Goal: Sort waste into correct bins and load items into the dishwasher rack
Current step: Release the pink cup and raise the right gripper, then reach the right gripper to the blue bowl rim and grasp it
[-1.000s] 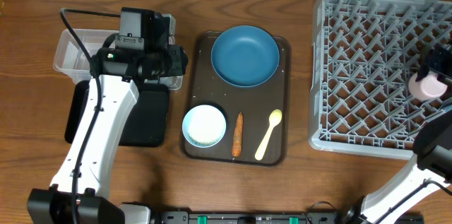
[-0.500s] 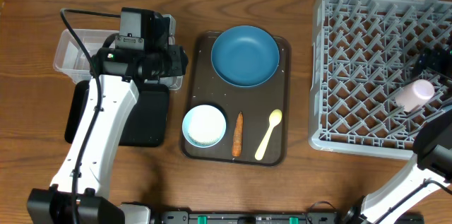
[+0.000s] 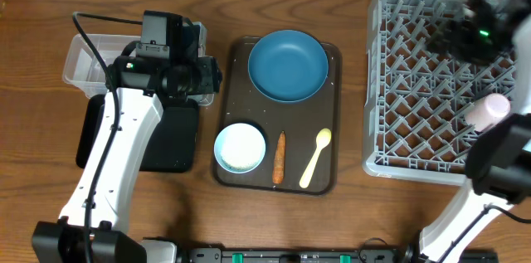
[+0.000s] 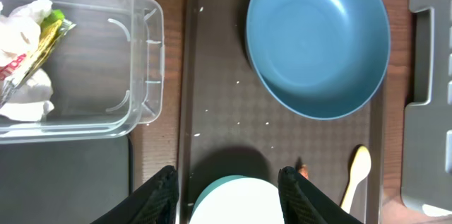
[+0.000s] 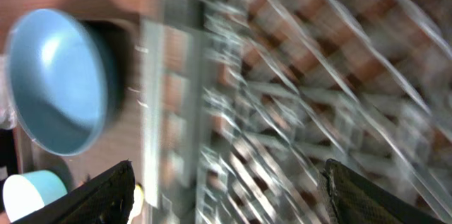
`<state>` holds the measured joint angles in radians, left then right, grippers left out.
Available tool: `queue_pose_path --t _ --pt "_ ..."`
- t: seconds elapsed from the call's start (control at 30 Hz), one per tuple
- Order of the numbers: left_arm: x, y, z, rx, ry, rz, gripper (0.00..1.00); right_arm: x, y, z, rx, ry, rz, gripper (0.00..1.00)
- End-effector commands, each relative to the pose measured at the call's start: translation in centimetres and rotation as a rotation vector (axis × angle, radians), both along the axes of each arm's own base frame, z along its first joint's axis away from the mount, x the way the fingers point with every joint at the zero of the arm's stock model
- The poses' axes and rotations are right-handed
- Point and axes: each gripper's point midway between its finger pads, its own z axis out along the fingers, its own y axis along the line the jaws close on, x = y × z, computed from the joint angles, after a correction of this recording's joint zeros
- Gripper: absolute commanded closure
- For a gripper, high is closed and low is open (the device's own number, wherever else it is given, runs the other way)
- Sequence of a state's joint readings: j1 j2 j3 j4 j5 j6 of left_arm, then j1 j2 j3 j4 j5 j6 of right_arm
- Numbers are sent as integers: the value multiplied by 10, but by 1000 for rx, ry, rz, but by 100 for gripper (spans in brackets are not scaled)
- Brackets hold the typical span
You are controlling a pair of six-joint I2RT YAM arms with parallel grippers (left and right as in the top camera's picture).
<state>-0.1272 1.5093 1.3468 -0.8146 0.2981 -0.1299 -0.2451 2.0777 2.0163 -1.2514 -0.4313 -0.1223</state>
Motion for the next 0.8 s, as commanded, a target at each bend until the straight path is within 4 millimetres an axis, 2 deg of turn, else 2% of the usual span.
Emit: queue_pose_path --t 0.0,0.07,0.23,0.37,0.6,0.77 --pt "-2 6 -3 35 8 11 52 14 62 3 16 -65 157 17" --pt "-1 7 -3 41 7 14 51 24 90 3 -51 -110 216 17" --pt "-1 8 -4 47 7 18 51 38 139 -2 -206 -158 229 17" --pt "-1 8 -4 47 7 18 50 44 170 -20 -266 -153 206 18" --pt "-2 8 -4 48 10 18 50 48 201 -69 -308 -90 157 19" --pt "-2 8 -4 48 9 18 50 45 211 -102 -319 -37 170 23"
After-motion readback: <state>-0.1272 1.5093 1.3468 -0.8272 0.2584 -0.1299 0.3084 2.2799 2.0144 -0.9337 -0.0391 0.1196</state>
